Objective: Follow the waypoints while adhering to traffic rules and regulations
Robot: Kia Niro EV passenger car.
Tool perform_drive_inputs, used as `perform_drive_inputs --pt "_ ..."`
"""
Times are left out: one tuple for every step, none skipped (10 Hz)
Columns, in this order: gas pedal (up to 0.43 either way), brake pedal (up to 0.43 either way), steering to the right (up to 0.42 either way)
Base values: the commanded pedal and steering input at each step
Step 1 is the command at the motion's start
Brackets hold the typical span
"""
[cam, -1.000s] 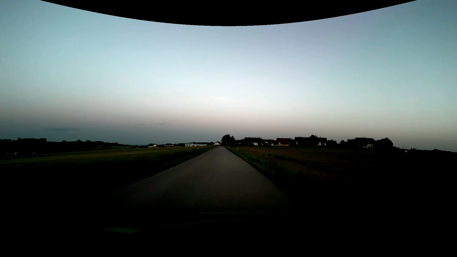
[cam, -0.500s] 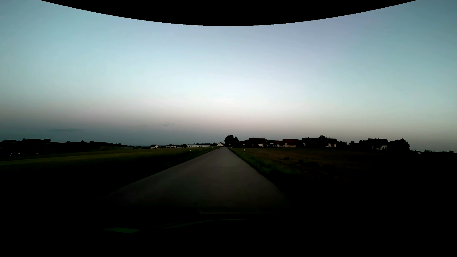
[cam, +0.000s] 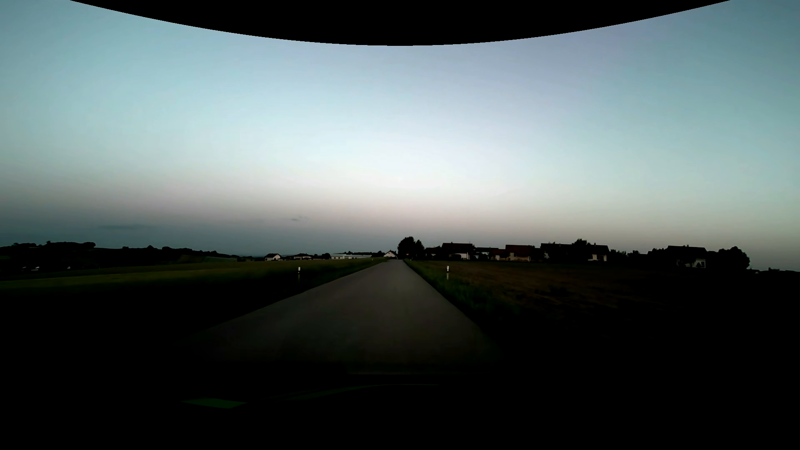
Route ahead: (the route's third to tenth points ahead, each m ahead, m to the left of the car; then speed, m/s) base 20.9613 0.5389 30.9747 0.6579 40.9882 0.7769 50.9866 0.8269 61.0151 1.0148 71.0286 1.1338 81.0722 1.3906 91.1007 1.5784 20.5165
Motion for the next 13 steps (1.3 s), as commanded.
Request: perform_drive_inputs --pt "0.157 0.000 -0.005" --pt "0.150 0.000 -0.005" --pt "0.098 0.000 -0.005" --pt "0.039 0.000 -0.004" --pt "0.000 0.000 -0.001" --pt "0.000 0.000 0.000" --pt "0.000 0.000 0.000" --pt "0.000 0.000 0.000" --pt "0.000 0.000 0.000" --pt "0.000 0.000 0.000" --pt "0.000 0.000 0.000" --pt "0.000 0.000 0.000" --pt "0.000 0.000 0.000"
